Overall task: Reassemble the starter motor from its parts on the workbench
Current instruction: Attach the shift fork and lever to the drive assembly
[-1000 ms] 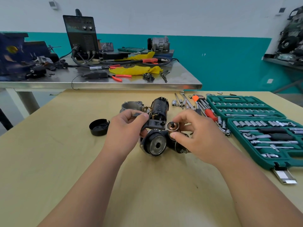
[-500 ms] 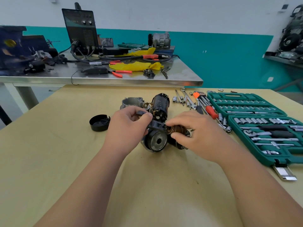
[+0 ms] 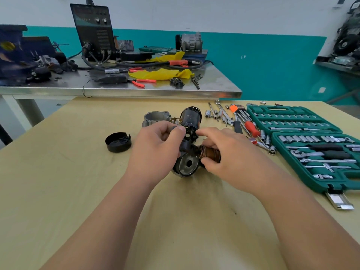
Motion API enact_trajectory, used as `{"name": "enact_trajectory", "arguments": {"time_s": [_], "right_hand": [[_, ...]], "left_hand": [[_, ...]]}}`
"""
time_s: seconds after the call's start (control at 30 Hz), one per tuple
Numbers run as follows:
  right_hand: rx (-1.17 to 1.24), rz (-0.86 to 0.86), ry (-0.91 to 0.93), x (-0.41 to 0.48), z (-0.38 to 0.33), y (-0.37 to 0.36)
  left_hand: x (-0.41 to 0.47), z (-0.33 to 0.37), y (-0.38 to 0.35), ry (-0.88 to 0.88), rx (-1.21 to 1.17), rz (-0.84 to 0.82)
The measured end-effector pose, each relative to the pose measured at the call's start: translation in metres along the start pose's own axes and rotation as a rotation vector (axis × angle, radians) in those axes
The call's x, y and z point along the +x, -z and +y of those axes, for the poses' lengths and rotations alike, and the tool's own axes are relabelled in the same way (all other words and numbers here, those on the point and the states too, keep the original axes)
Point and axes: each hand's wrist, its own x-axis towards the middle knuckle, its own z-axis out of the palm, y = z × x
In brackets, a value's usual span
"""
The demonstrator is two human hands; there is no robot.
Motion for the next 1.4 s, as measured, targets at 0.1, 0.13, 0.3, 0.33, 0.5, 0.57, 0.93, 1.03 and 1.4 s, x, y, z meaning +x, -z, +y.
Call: {"name": "enact_trajectory", "arguments": {"time_s": [0.1,0.13,0.3,0.33,0.5,0.57,0.93,1.03,1.4], "right_hand": [[-0.027,0.000,-0.011,0.000,-0.004,0.000],[-0.032,0.004,-0.017,0.000,-0.005,0.000],[-0.030,0.050,-0.011,0.001,-0.007,0.000],[-0.035,0.061,-0.004,0.002,-0.007,0.000],[-0.069,0.124,-0.032,0.004,-0.004,-0.001],[-0.067,0.144,-0.037,0.003,-0.005,-0.002],[-0.025,0.169,0.053,0.003,0.000,-0.002],[0.055,0.189,0.065,0.001,0.001,0.000],[0.292,0.224,0.065,-0.001,0.004,0.001]], "left_hand": [[-0.002,0.001,-0.001,-0.034,0.040,-0.010],[-0.003,0.002,-0.001,-0.042,0.044,-0.017],[-0.009,0.005,-0.005,-0.159,0.028,-0.081],[-0.010,0.005,-0.005,-0.177,0.033,-0.087],[-0.011,0.006,-0.006,-0.172,0.041,-0.113],[-0.010,0.006,-0.005,-0.166,0.036,-0.113],[-0.002,-0.002,-0.002,-0.118,-0.082,-0.083],[0.003,-0.003,0.002,-0.045,-0.148,-0.079],[0.012,-0.006,0.003,0.217,-0.368,-0.139]]}}
